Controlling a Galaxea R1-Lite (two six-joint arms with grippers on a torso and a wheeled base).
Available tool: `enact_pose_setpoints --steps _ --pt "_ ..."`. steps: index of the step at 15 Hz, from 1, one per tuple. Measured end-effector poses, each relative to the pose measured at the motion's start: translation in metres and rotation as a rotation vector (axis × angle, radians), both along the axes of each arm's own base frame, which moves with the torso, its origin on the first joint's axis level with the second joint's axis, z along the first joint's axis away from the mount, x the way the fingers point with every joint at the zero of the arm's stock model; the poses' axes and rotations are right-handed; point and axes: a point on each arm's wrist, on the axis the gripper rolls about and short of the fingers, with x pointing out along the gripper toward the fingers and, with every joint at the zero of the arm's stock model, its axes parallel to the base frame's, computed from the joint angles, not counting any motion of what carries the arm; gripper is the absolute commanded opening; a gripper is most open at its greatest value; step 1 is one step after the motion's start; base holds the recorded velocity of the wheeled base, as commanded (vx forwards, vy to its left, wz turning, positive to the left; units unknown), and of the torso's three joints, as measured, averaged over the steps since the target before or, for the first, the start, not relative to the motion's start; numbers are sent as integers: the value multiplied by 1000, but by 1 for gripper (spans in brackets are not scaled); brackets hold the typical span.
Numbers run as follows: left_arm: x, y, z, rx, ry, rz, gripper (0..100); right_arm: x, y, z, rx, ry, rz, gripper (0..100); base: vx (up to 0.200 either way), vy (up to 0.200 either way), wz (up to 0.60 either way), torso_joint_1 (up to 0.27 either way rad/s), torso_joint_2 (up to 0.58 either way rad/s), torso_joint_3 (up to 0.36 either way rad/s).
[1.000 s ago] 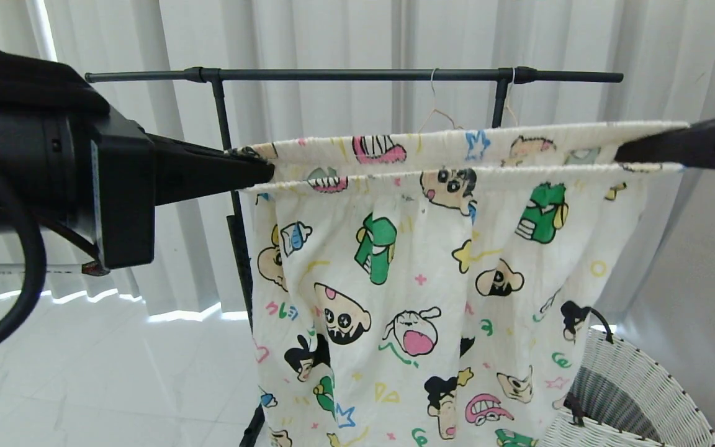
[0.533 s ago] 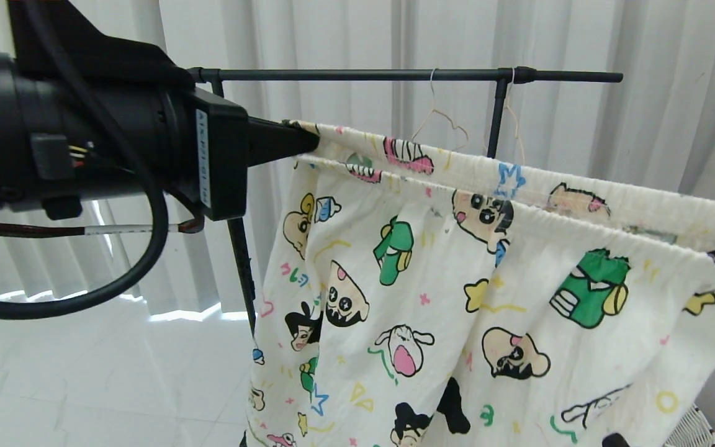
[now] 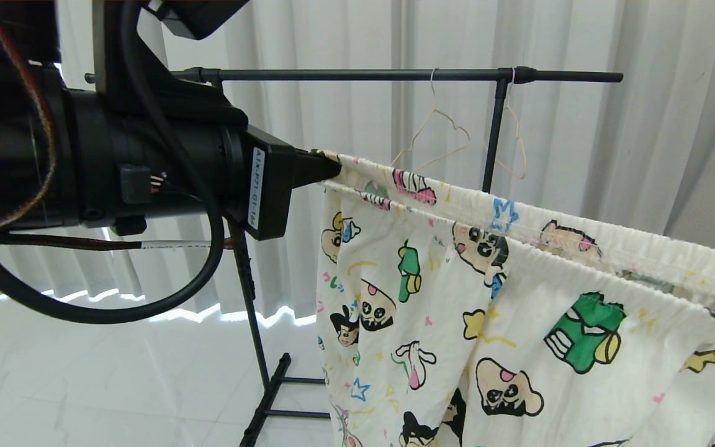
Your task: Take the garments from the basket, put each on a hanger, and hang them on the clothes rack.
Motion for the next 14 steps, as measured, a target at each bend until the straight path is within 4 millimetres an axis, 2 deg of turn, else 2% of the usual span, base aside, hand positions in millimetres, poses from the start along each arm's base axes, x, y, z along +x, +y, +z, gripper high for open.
enact_pose_setpoints --steps 3,6,10,14 --pt "-4 4 -1 0 2 -4 0 1 -1 0 -4 -12 -34 0 0 0 0 0 0 0" --pt "-17 14 -6 11 14 -11 0 9 -4 -1 -34 -48 -171 0 0 0 0 0 0 0" --pt "-49 43 -18 36 46 -10 0 37 -3 0 -4 -94 -397 0 0 0 0 0 0 0" --pt "-89 64 -38 40 45 -92 0 74 21 7 132 -149 -441 0 0 0 0 0 0 0"
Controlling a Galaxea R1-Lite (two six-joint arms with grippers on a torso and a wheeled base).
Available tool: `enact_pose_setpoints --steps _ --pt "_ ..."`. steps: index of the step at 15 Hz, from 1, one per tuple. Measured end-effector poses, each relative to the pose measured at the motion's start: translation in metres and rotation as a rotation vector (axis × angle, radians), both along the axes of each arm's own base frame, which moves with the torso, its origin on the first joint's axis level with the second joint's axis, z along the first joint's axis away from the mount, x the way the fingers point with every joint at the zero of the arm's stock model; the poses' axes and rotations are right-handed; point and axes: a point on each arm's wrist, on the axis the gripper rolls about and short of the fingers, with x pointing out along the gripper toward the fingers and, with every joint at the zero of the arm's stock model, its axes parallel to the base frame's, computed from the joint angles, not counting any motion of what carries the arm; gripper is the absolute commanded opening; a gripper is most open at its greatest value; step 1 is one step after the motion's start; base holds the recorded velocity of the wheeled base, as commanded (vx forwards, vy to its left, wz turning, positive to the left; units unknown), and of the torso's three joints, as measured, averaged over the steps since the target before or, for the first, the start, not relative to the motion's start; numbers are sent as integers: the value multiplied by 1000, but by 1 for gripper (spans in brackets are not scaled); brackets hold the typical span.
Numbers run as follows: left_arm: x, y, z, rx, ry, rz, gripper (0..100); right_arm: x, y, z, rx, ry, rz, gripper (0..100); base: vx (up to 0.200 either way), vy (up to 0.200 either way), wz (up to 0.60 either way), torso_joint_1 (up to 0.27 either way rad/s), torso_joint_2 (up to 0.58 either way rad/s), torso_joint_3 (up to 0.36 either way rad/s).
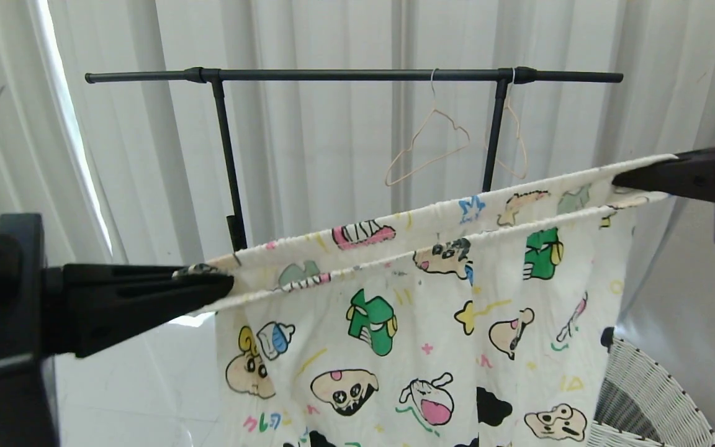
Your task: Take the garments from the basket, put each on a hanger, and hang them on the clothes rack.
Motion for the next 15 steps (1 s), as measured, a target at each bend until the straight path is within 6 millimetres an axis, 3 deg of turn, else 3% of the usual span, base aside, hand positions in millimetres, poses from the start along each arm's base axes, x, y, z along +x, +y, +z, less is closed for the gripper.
enact_pose_setpoints --steps 4,7,12,15 --pt "-29 8 -17 29 -23 -131 0 28 28 -7 28 -24 14 0 0 0 0 0 0 0" --pt "-40 9 -22 55 -62 -199 0 38 41 -14 14 -12 24 0 0 0 0 0 0 0" --pt "-44 9 -26 65 -61 -231 0 42 46 -22 -5 12 24 0 0 0 0 0 0 0" --pt "-38 12 -27 76 -66 -119 0 38 39 -24 -43 42 4 0 0 0 0 0 0 0"
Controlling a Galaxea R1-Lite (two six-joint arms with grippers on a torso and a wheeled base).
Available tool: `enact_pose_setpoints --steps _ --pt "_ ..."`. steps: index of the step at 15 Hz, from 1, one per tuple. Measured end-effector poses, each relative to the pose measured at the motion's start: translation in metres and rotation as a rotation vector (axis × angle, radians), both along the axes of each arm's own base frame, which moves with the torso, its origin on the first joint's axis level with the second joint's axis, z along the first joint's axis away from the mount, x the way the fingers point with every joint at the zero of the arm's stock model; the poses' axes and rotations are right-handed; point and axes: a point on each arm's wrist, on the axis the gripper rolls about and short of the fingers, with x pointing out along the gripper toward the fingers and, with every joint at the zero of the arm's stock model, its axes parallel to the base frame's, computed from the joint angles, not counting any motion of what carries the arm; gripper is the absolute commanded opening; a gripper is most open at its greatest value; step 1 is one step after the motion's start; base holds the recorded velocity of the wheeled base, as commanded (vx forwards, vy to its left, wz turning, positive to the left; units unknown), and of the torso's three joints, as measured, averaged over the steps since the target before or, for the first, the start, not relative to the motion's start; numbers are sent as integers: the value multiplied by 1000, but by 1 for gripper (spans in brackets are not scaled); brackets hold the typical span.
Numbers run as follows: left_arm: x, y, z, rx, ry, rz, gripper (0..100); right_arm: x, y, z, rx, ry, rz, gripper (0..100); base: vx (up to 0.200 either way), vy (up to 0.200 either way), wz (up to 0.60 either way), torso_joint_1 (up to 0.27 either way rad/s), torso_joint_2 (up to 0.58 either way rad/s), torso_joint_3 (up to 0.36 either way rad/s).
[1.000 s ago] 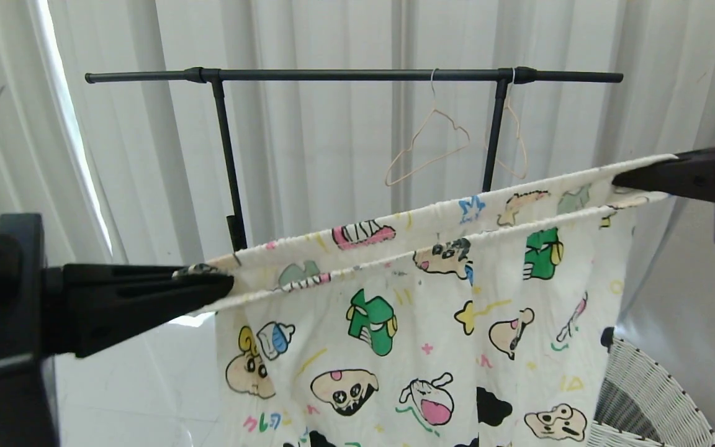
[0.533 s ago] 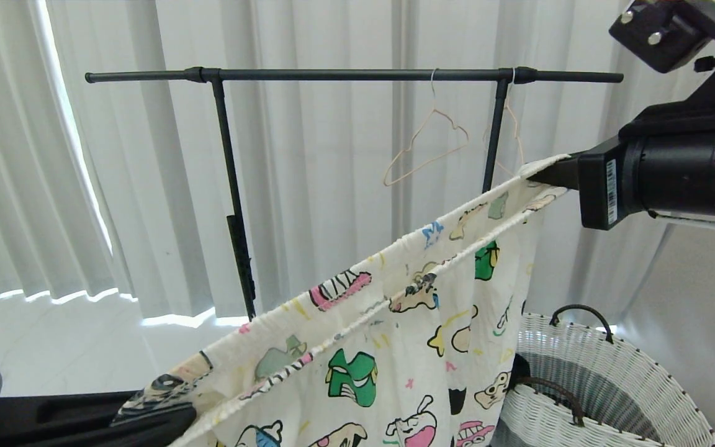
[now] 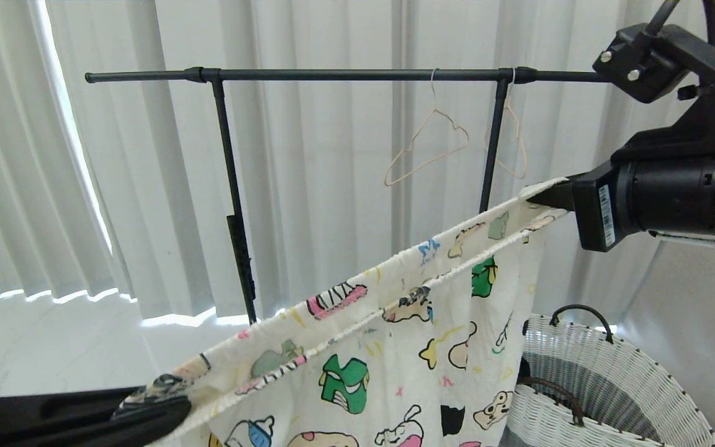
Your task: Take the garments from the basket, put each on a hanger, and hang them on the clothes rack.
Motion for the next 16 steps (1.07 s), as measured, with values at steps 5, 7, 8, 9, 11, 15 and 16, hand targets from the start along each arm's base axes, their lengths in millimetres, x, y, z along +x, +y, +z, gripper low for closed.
enact_pose_setpoints --steps 5,7,8,9,11,15,16 --pt "33 -3 25 -87 -39 239 0 -34 -28 11 -22 19 30 0 0 0 0 0 0 0" --pt "51 -16 42 -141 -56 270 0 -52 -29 14 -25 20 106 0 0 0 0 0 0 0" --pt "58 -23 49 -154 -60 273 0 -60 -27 15 -25 19 143 0 0 0 0 0 0 0" --pt "63 -31 53 -158 -59 262 0 -65 -26 15 -27 18 172 0 0 0 0 0 0 0" --pt "69 -45 55 -149 -54 232 0 -69 -25 16 -26 13 193 0 0 0 0 0 0 0" --pt "68 -57 52 -129 -40 183 0 -73 -28 17 -18 7 200 0 0 0 0 0 0 0" --pt "66 -60 51 -126 -38 166 0 -73 -28 17 -18 6 200 0 0 0 0 0 0 0"
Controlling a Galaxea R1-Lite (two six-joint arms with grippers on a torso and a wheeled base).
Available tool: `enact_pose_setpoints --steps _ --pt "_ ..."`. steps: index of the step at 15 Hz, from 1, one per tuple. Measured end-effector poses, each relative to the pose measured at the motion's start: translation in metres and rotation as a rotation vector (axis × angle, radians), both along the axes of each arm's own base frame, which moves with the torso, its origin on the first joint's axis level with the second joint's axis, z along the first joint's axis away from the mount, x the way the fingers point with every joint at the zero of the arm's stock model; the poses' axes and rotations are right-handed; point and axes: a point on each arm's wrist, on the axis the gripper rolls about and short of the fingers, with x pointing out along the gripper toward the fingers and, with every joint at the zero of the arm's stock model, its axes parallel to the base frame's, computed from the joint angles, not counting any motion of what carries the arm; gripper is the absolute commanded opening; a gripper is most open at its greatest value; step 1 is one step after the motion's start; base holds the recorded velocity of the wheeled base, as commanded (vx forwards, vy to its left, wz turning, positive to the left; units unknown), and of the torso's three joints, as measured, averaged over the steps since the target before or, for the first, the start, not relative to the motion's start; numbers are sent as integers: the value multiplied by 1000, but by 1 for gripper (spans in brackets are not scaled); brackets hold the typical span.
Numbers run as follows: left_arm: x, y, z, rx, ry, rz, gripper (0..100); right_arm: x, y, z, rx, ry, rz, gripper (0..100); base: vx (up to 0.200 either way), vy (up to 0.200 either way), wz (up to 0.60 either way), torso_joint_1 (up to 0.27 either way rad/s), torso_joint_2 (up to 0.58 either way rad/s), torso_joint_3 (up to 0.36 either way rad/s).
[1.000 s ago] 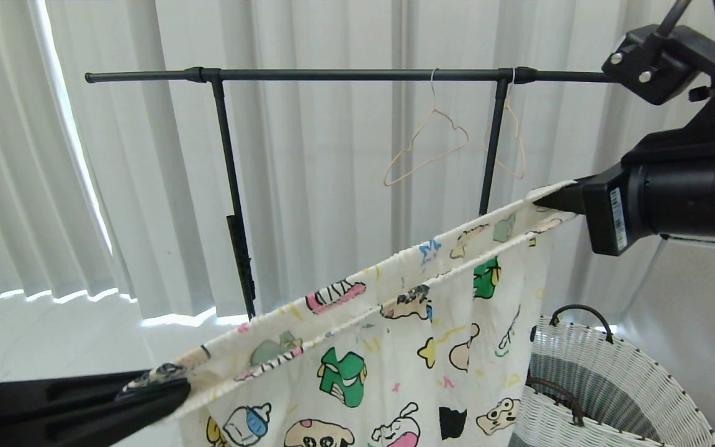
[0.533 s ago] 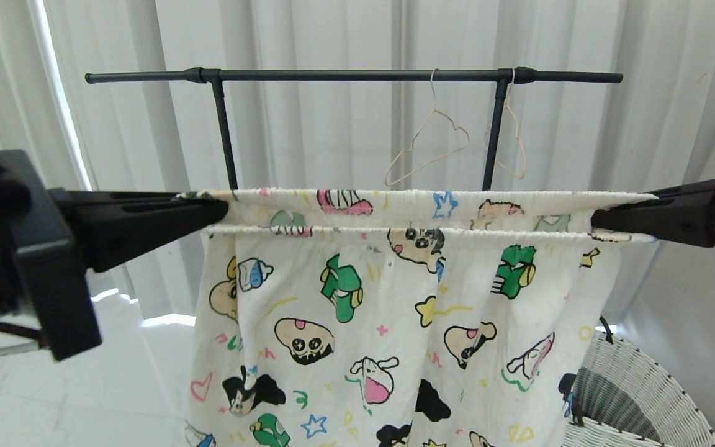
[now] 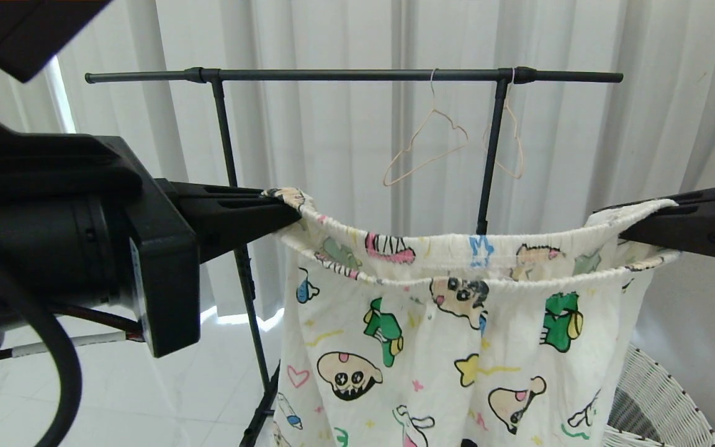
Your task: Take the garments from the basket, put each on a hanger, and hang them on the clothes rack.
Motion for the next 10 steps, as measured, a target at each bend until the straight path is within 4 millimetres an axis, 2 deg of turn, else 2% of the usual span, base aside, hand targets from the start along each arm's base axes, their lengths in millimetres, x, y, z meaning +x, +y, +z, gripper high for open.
enact_pose_setpoints --steps 10 --pt "5 0 -2 15 -2 72 0 -5 -7 -5 -5 4 -2 0 0 0 0 0 0 0"
